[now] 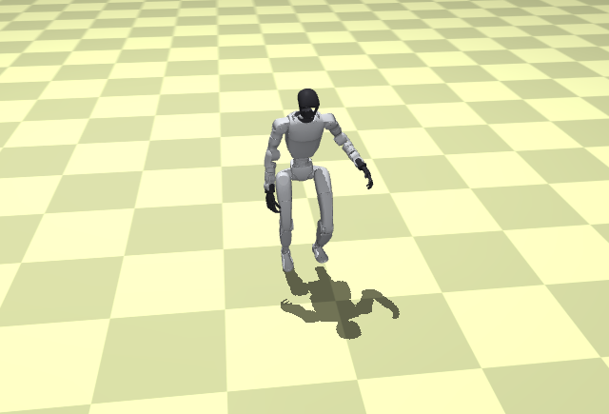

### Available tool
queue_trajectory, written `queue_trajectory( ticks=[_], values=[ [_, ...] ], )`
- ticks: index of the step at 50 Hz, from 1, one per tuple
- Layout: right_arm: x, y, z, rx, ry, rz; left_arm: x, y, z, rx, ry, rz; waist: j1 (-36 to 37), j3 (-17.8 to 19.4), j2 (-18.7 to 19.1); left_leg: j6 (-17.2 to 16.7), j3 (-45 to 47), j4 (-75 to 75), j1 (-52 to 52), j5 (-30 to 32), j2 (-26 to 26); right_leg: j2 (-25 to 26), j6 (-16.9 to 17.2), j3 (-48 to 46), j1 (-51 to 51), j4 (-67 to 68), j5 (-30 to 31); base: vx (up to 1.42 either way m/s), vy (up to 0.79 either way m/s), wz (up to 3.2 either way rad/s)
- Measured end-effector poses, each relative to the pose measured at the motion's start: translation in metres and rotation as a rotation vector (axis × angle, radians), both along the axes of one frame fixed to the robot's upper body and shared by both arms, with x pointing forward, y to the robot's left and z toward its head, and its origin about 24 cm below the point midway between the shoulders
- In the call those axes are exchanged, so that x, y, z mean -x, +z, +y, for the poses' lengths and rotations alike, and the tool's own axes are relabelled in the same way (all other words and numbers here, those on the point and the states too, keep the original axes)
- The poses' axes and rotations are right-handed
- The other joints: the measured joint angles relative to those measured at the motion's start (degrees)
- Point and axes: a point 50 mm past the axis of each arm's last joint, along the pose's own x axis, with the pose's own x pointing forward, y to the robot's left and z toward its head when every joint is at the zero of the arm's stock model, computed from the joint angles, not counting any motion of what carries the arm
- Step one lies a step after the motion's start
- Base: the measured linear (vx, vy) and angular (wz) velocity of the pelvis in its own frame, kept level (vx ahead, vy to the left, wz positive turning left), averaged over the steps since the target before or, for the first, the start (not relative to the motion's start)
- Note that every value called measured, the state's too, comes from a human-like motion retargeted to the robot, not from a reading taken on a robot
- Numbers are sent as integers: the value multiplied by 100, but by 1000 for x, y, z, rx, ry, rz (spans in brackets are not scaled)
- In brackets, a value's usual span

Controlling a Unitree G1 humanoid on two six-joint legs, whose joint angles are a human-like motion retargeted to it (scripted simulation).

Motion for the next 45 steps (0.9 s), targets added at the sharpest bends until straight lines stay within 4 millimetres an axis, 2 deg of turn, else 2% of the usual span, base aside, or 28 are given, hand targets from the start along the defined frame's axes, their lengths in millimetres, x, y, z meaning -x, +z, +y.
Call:
queue_trajectory(
  ticks=[2, 5, 7, 10, 13, 17, 24, 30, 35, 45],
  values=[
    [5, -2, -2, 8, -8, 15, 5, 2, 1, 8, 7, -12, 126, -72, 5, 7, 240, -295, 221, 24, 159, -588, -504, -892, -170, 443, 99, 14, 27, -151],
    [11, -5, -7, 27, -25, 35, 16, 1, 3, 36, 34, -15, 147, -117, -37, -7, 562, -871, 649, 102, 168, -1017, -691, -1371, -342, 1062, 82, 10, 18, -96],
    [13, -5, -11, 39, -37, 41, 24, 1, 6, 51, 70, -23, 159, -150, -14, -39, 783, -1219, 937, 130, 231, -1350, -961, -1752, -495, 1722, -125, 5, 17, -101],
    [12, -3, -17, 44, -52, 33, 34, 5, 14, 61, 137, -54, 124, -165, 15, -97, 1138, -1832, 1433, 173, 244, -1938, -1499, -2180, -788, 3061, -739, 2, 17, -99],
    [6, 2, -21, 26, -57, 15, 42, 17, 24, 44, 200, -100, -12, -142, -49, -152, 1463, -2610, 1987, 316, -12, -2461, -1925, -2115, -1225, 4537, -1427, -1, 15, -75],
    [1, 6, -22, -11, -61, -1, 50, 38, 35, -9, 259, -165, -243, -264, -72, -291, 1732, -3462, 2488, 631, -262, -2753, -2299, -1829, -1940, 6142, -2202, -4, 11, -42],
    [-4, 11, -26, -54, -75, -17, 57, 79, 43, -100, 311, -322, -548, -664, 99, -545, 1996, -4413, 2720, 1225, -364, -2484, -2534, -1442, -3373, 7677, -3097, -6, 7, -20],
    [-10, 17, -34, -31, -86, -37, 56, 97, 38, -102, 287, -417, -675, -866, 328, -674, 2088, -4483, 2557, 1428, -251, -2061, -2576, -1396, -4188, 7942, -3447, -7, 5, -10],
    [-16, 23, -42, 3, -86, -56, 53, 101, 32, -78, 239, -438, -685, -927, 524, -709, 2124, -4292, 2335, 1413, -117, -1804, -2580, -1462, -4555, 7724, -3507, -6, 5, -13],
    [-25, 34, -56, 62, -70, -76, 53, 87, 25, -8, 141, -371, -646, -951, 898, -774, 2178, -4027, 1985, 1458, 92, -1604, -2762, -1752, -4697, 6765, -3548, -1, 0, -1]
  ],
)
